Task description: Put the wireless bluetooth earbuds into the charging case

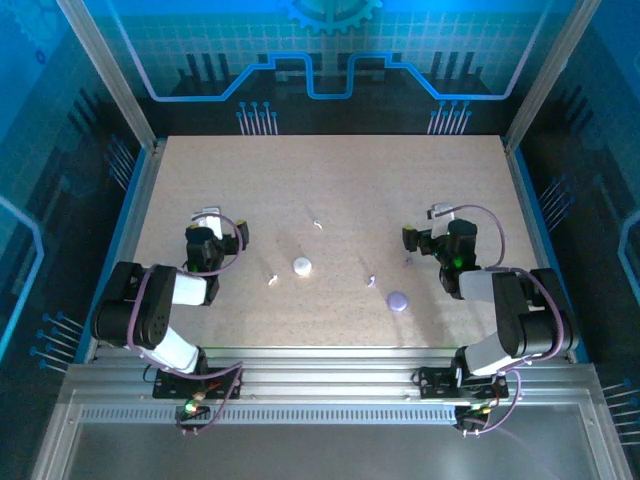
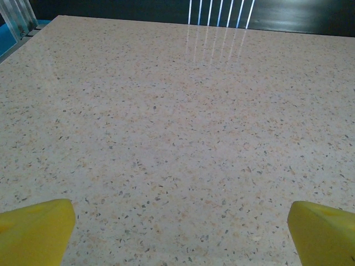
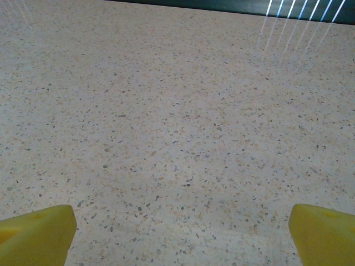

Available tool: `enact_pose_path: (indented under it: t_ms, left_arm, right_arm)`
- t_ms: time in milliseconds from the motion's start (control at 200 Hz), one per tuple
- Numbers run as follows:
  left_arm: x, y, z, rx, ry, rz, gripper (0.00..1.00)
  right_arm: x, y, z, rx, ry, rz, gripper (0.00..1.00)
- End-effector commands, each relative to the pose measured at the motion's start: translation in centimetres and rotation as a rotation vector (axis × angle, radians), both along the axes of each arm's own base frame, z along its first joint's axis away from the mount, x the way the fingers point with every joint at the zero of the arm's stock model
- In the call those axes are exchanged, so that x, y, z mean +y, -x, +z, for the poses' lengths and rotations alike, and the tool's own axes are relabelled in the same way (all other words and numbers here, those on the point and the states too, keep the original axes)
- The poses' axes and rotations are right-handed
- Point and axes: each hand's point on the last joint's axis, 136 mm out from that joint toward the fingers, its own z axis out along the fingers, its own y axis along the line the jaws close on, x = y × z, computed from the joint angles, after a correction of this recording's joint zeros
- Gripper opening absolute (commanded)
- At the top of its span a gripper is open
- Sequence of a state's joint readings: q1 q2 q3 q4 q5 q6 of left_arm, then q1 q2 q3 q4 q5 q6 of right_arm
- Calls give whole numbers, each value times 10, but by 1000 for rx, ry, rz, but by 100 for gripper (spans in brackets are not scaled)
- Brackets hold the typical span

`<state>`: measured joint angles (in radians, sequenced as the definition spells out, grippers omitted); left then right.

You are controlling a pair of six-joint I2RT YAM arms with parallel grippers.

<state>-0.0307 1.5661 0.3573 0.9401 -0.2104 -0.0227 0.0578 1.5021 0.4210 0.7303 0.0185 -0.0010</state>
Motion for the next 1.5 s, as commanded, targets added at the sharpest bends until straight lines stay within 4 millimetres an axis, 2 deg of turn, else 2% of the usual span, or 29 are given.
enact_pose_path:
  t_ms: [0,100,170,240,330,395,405,420,465,585,720,825,910,1015,1031,1081,1181,1306,1391,1416,1496]
  left_arm:
    - [-4,-6,12,-28,-8,-30,99]
    - [-3,-5,13,-34,-11,-23,99]
    - [-1,-1,24,-59,-15,-6,99]
    - [2,2,36,-65,-24,17,99]
    - [-5,5,54,-58,-47,-4,99]
    - [-17,6,71,-59,-51,-38,98]
    - [-19,6,73,-58,-48,-46,97]
    - [-24,7,78,-60,-44,-61,96]
    - [-37,9,89,-50,-40,-106,95]
    - [-78,21,103,47,-48,-225,93]
    - [-125,41,95,176,-61,-375,91]
    - [-141,52,84,270,12,-418,89]
    - [-150,62,74,340,55,-442,87]
    - [-156,71,66,385,78,-440,85]
    - [-156,72,65,392,86,-439,85]
    - [-160,76,62,410,106,-452,84]
    - [-161,78,56,430,96,-458,84]
    - [-157,75,53,445,55,-445,85]
    - [-155,75,51,448,53,-434,85]
    - [-155,75,50,451,55,-434,86]
    - [-155,76,47,459,53,-436,87]
  right_arm:
    - [-3,-7,9,-29,1,4,100]
    - [-2,-9,13,-12,3,8,100]
    - [0,-11,22,22,2,13,100]
    - [-3,-11,29,113,-24,-23,100]
    - [-5,-4,37,265,-81,-73,100]
    - [-2,6,41,381,-114,-93,100]
    - [-2,10,37,411,-117,-99,100]
    - [-2,8,46,419,-123,-103,100]
    - [-1,16,50,498,-138,-127,100]
    - [4,46,50,703,-156,-168,100]
    - [23,91,51,799,-122,-139,100]
    - [37,130,51,846,-129,-144,96]
    - [47,161,47,877,-152,-155,88]
    - [62,192,35,913,-175,-164,82]
    - [62,199,27,936,-167,-172,81]
    - [67,211,17,964,-160,-171,80]
    - [75,224,3,1009,-115,-171,77]
    - [82,223,-7,1054,-6,-158,74]
    - [77,220,-11,1067,103,-185,74]
    - [80,212,-6,1052,107,-181,74]
    - [82,204,-13,1080,114,-184,72]
